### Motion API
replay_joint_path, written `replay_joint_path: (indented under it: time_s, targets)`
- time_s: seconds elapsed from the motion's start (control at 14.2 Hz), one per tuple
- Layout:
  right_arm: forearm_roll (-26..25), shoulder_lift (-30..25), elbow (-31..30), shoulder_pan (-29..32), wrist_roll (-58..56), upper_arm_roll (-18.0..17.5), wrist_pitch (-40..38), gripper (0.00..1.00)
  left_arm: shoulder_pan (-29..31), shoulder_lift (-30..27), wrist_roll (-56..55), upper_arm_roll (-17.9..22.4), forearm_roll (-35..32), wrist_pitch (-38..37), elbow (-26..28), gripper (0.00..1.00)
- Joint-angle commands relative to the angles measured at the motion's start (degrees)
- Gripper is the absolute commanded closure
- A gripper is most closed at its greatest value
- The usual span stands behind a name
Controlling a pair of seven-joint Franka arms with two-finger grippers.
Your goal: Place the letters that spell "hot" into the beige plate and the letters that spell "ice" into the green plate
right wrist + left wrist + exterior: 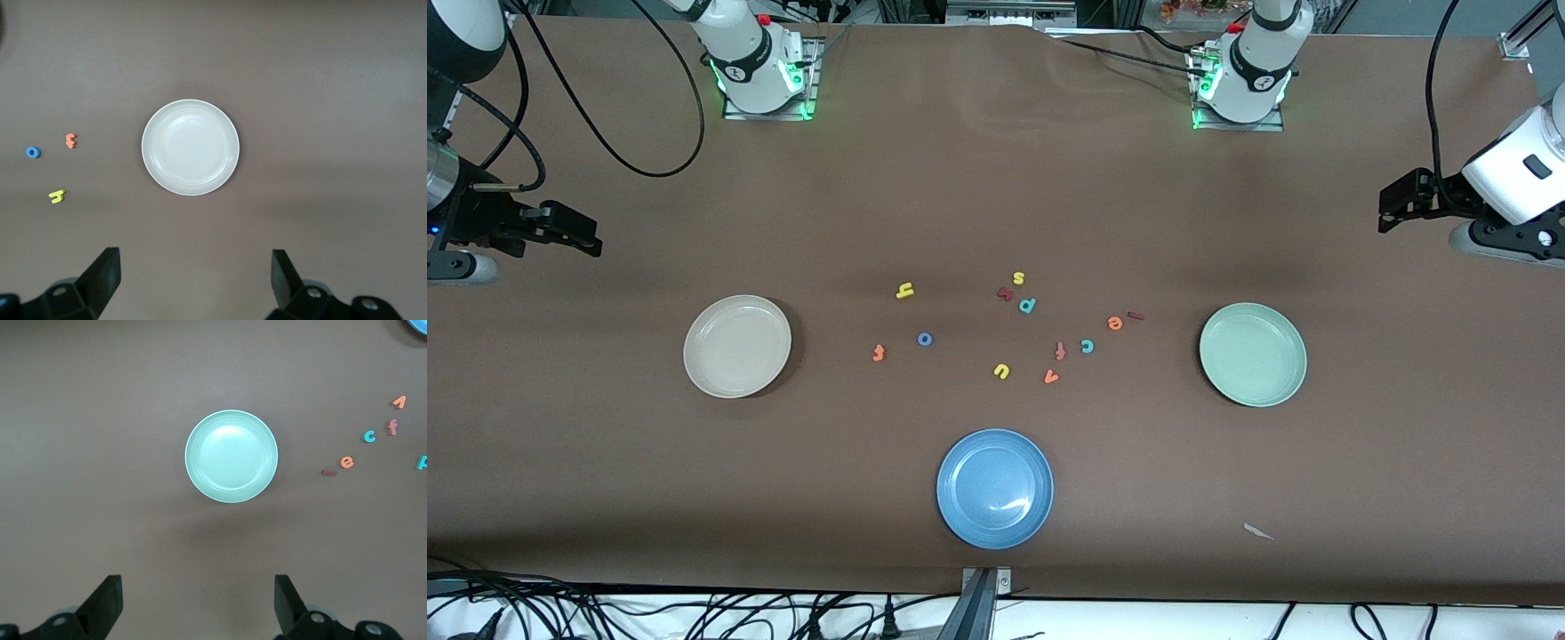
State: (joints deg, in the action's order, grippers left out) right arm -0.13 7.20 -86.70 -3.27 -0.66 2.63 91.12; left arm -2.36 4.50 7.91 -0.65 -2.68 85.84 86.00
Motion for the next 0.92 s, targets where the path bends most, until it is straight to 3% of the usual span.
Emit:
replay_joint_path:
  time_s: [0.0, 0.85]
  targets:
    - [-0.2, -0.9, -0.6, 0.2, -0.7, -0.3, -0.4, 0.0, -0.5, 0.1, 0.4, 0.1, -1.1, -0.5, -0.8, 0.0]
    - [-0.3, -0.8, -0.5, 0.2, -0.5, -0.3, -0.1, 0.0, -0.4, 0.7, 0.4, 0.3, -2.5, -0.3, -0.8, 0.0]
